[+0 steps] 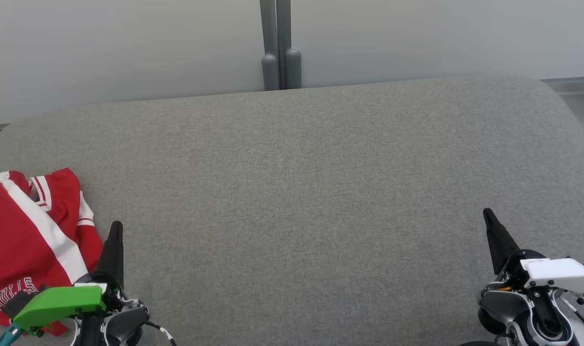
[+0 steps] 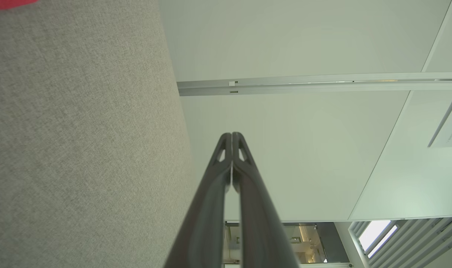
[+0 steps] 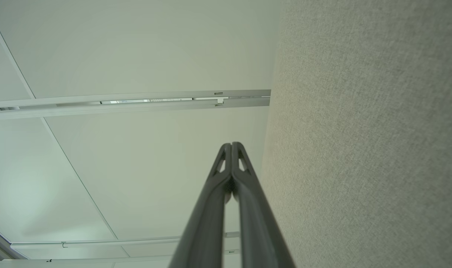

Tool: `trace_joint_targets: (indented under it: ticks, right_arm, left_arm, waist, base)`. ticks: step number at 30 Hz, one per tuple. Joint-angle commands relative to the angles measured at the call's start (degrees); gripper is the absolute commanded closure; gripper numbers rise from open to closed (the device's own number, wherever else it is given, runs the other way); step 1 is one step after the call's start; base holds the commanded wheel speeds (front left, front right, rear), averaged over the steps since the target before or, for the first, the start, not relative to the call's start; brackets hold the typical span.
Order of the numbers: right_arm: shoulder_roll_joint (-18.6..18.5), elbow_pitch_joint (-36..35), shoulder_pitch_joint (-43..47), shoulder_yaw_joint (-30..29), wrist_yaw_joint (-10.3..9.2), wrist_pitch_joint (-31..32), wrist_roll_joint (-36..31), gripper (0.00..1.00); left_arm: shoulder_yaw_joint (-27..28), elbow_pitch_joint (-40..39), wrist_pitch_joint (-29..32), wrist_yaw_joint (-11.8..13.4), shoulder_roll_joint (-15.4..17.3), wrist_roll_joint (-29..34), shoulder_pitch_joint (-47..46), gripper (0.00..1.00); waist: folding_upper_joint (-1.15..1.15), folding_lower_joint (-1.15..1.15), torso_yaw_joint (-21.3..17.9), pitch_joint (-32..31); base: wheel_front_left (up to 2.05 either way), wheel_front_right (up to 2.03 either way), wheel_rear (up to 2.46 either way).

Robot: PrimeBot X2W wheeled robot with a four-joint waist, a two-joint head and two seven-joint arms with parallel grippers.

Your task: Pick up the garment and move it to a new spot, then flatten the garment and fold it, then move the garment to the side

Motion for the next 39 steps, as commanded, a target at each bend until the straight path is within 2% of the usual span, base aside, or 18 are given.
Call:
trace_joint_targets:
  ticks: [1,39]
  right_arm:
    - [-0.24,-0.19,-0.34,-0.1,0.02,0.13,0.33,1.0]
    - [-0.24,-0.19,-0.33,-0.09,0.02,0.13,0.34,1.0]
  left_arm:
    - [0.21,-0.14,0.19,-0.38,0.39,-0.11,-0.76,1.0]
    - [0.21,-0.14,0.18,-0.38,0.39,-0.11,-0.76,1.0]
  waist:
    - [0.0,0.0,0.0,0.0]
    - [0.0,0.0,0.0,0.0]
  base:
    - [0.0,0.0,0.0]
    - [0.0,0.0,0.0]
